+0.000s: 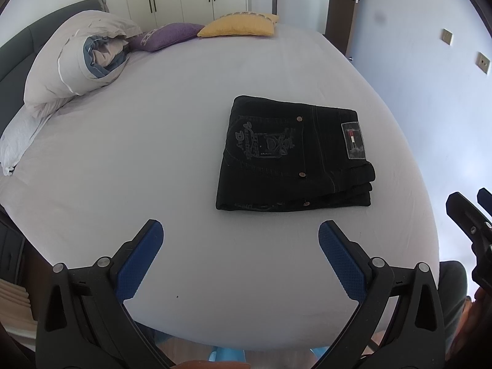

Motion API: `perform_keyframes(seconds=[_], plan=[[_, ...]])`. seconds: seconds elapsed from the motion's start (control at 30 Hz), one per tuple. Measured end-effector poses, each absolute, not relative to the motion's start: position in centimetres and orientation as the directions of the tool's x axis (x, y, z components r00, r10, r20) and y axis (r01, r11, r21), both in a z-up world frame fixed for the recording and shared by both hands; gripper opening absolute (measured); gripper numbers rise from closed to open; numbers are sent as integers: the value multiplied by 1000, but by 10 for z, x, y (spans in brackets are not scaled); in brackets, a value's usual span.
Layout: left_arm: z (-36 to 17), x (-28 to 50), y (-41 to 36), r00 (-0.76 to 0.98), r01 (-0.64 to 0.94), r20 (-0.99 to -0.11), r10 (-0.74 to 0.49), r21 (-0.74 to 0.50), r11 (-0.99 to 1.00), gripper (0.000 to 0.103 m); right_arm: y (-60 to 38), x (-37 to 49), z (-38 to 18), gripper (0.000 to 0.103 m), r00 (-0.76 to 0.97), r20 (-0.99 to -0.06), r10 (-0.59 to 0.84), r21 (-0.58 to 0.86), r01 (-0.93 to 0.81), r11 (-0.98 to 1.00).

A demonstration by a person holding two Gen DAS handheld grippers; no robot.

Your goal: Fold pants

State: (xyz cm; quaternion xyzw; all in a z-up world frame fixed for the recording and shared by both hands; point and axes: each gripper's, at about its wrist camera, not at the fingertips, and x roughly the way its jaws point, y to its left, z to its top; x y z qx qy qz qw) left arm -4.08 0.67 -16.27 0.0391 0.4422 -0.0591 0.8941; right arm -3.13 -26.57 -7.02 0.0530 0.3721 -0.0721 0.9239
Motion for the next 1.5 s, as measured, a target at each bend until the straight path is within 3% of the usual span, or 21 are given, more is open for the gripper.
perform_keyframes(seconds=[1.5], plan=[[-167, -41, 8, 591, 145, -802, -83, 5, 989, 103, -264, -32, -75, 103, 707, -703, -81, 42, 154, 987]])
